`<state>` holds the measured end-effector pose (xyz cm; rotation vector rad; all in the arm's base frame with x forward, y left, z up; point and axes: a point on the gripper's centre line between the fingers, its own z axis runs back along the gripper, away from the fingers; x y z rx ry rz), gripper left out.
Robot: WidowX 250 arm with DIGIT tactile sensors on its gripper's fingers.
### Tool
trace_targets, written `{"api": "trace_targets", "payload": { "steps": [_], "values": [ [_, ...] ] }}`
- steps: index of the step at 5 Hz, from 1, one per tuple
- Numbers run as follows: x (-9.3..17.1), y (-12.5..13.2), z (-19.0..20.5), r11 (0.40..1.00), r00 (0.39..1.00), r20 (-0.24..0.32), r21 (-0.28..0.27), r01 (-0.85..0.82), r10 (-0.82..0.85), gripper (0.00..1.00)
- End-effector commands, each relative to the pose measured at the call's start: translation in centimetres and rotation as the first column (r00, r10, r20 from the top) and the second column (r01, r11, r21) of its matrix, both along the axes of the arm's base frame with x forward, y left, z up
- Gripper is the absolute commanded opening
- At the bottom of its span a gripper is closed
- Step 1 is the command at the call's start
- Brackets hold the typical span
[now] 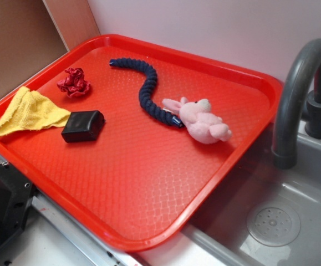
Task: Grab the pink bunny.
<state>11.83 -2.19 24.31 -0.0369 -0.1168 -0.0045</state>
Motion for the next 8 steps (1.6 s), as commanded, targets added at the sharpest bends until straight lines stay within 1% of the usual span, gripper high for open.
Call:
{"api": "trace_targets", "payload": {
  "steps": [1, 2, 3, 4, 5, 6, 7, 8],
  "values": [
    [0.0, 0.0, 0.0, 1.0, 1.0, 0.0, 0.0, 0.0, 0.0, 1.0],
    [1.7, 0.7, -0.4, 0.991, 0.992, 0.027, 0.043, 0.124, -0.125, 1.0],
    [2.8, 0.6, -0.6, 0.945, 0.947, 0.038, 0.09, 0.315, -0.319, 1.0],
    [5.1, 0.3, -1.6, 0.834, 0.839, 0.01, 0.11, 0.54, -0.544, 1.0],
    [7.2, -1.4, -2.5, 0.669, 0.678, -0.012, 0.152, 0.727, -0.735, 1.0],
    [8.8, -2.8, -2.9, 0.471, 0.475, 0.015, 0.169, 0.866, -0.88, 1.0],
    [10.2, -5.1, -4.7, 0.247, 0.251, -0.004, 0.155, 0.956, -0.968, 1.0],
    [11.4, -7.9, -6.8, 0.159, 0.172, -0.065, 0.162, 0.974, -0.983, 1.0]
  ]
}}
